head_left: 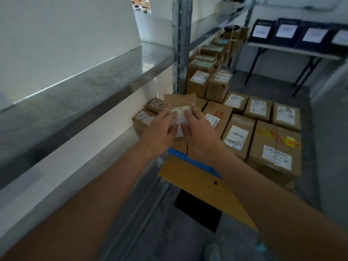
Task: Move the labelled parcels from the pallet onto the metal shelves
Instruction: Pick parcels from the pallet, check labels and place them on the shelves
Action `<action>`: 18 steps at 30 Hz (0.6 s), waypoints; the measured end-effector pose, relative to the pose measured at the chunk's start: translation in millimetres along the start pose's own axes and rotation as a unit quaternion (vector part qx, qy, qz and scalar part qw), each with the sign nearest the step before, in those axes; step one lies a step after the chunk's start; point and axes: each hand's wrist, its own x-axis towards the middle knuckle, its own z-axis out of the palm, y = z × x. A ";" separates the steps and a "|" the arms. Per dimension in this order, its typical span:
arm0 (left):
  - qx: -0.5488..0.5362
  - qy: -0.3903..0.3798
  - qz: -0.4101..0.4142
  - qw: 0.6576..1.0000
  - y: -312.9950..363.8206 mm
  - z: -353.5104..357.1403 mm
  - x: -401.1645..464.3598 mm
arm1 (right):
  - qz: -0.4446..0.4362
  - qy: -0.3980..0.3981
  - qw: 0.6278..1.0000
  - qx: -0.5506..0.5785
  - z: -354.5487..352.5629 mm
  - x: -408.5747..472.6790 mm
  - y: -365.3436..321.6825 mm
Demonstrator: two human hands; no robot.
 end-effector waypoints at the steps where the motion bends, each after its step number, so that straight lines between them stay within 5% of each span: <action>1: 0.002 -0.002 0.008 1.000 8.6 3.9 5.4 | 0.009 0.008 1.000 -0.002 -6.8 -2.3 6.8; 18: -0.005 -0.017 0.058 0.998 130.3 97.9 119.3 | 0.076 0.068 0.995 0.017 -83.4 1.6 171.9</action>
